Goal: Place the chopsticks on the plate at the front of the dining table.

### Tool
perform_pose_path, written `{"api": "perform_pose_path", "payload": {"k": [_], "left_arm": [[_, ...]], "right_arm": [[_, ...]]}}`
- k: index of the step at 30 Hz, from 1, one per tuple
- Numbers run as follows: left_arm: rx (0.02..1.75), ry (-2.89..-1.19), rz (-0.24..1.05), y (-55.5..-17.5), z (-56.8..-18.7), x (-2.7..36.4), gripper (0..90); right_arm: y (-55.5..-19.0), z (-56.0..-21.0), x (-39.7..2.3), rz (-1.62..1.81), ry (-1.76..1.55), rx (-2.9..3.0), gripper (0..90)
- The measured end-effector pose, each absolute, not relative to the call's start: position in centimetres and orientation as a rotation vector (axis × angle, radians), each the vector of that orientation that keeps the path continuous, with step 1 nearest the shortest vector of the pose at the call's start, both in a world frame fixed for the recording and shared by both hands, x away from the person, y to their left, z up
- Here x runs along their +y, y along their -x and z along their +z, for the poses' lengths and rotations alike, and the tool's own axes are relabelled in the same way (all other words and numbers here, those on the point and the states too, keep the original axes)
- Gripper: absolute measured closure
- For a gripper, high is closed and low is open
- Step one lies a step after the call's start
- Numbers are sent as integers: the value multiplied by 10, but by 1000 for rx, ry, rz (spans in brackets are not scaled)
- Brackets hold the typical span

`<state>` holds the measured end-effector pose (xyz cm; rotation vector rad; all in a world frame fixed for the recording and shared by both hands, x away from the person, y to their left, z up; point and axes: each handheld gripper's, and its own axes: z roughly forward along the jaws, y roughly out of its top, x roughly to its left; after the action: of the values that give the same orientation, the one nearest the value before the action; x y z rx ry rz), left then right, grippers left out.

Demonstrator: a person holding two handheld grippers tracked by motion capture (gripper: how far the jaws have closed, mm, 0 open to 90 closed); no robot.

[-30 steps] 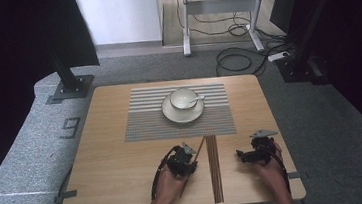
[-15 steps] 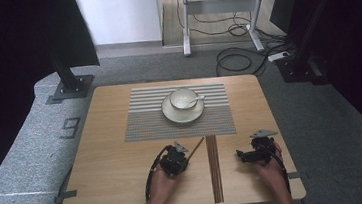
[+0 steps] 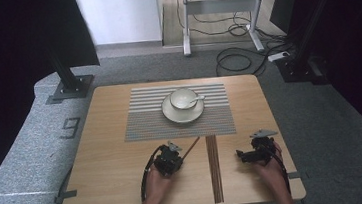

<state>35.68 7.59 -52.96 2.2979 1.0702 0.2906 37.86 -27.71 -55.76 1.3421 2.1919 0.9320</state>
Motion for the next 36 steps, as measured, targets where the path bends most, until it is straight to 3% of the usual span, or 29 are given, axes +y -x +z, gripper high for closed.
{"api": "perform_pose_path", "payload": {"k": [36], "left_arm": [[1126, -2208, 341, -366, -512, 95, 854]], "right_arm": [[-379, -558, -277, 933, -1341, 2193, 0]]}}
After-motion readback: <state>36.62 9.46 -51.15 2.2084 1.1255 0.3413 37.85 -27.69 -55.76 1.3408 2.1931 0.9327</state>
